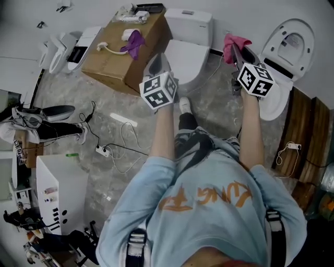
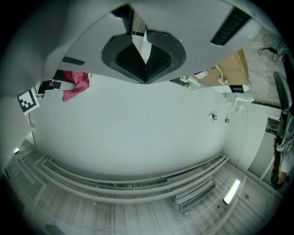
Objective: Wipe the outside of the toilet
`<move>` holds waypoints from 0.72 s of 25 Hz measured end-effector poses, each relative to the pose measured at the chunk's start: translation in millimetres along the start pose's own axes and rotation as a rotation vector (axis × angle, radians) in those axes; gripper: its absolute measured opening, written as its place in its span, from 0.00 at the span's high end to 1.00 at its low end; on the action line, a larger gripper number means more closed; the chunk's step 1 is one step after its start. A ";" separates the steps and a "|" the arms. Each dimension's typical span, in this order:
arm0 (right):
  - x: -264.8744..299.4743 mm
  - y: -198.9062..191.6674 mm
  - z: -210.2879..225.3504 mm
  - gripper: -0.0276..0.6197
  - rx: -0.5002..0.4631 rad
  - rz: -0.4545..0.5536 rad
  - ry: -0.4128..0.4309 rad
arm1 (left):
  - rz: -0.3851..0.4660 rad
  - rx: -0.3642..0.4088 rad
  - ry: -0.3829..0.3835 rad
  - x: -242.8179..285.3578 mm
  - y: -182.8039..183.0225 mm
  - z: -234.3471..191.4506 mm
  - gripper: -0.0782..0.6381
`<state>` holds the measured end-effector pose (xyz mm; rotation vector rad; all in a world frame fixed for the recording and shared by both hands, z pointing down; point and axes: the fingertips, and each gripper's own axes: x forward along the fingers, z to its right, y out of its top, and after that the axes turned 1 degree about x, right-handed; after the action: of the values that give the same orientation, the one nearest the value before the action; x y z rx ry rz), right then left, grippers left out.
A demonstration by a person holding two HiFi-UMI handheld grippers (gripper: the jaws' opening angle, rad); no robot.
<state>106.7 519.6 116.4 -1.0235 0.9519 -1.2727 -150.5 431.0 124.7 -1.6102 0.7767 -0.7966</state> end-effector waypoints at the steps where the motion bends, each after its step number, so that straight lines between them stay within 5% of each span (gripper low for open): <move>1: 7.2 -1.9 1.3 0.82 -0.011 -0.006 0.000 | 0.005 -0.008 -0.009 9.4 -0.3 -1.1 0.85; 9: 72.1 -26.2 25.7 0.82 -0.051 -0.070 -0.055 | -0.050 -0.042 -0.092 93.8 -30.0 -2.7 0.85; 13: 126.8 -51.3 10.2 0.82 -0.126 -0.105 -0.053 | -0.129 -0.049 -0.040 133.8 -56.6 -42.0 0.85; 18: 197.0 -95.4 9.4 0.82 -0.076 -0.160 -0.087 | -0.224 0.010 -0.008 189.5 -82.1 -93.0 0.85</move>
<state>103.0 321.9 210.8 -1.2248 0.8711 -1.3194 -116.5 237.3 237.1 -1.7092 0.5920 -0.9510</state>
